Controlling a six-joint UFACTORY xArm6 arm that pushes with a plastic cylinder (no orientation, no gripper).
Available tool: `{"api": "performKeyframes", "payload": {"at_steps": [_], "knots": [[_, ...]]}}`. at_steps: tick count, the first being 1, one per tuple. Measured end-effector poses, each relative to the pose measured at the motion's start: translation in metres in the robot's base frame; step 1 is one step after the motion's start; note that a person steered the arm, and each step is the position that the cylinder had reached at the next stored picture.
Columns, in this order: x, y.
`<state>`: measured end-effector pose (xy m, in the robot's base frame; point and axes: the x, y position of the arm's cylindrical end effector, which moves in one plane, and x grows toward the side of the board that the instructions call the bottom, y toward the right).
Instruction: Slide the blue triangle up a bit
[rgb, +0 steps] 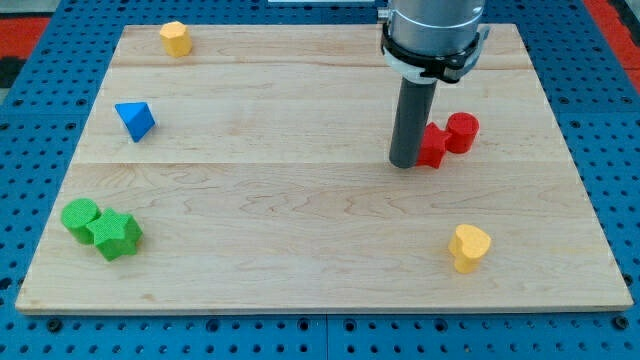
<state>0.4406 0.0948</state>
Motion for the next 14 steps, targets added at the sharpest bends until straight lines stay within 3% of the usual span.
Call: {"api": "performKeyframes", "payload": {"at_steps": [3, 4, 7, 10, 12, 14], "knots": [[-0.034, 0.008], [-0.039, -0.019], [-0.047, -0.183], [-0.001, -0.263], [-0.016, -0.357], [-0.045, -0.312]]}}
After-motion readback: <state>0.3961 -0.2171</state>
